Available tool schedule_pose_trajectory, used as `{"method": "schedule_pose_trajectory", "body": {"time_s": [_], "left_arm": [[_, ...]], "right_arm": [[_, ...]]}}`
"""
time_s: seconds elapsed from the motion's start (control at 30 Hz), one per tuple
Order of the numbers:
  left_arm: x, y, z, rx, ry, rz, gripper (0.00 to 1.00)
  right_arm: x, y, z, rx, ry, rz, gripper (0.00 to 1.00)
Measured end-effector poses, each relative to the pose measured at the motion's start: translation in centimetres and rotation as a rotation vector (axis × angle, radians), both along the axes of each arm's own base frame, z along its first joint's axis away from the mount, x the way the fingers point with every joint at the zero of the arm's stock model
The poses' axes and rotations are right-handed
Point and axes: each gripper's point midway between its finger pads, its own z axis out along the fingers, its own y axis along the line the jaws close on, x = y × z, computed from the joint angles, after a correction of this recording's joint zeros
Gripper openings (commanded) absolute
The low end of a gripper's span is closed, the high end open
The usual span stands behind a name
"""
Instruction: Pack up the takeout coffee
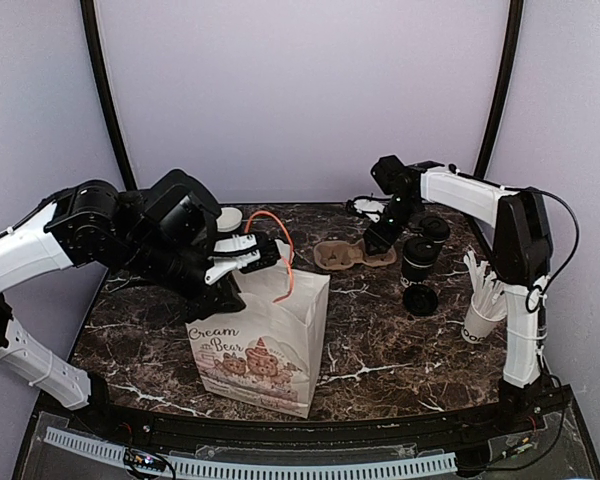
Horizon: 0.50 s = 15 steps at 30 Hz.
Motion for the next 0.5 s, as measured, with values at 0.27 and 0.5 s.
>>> {"method": "schedule_pose_trajectory", "body": {"time_s": [0.27,0.5], "left_arm": [[-2.3,0.1,1.2,-0.084,0.062,-0.049,0.75],[-4.8,0.4,9.0,-0.358,0.04,-0.146,0.8]], "right_arm": [[1.3,-1.4,-2.0,-0.085,-0.019,-0.039,0.56],[2.3,-2.1,-2.8,-0.143,-0.052,-0.051,0.56]]}}
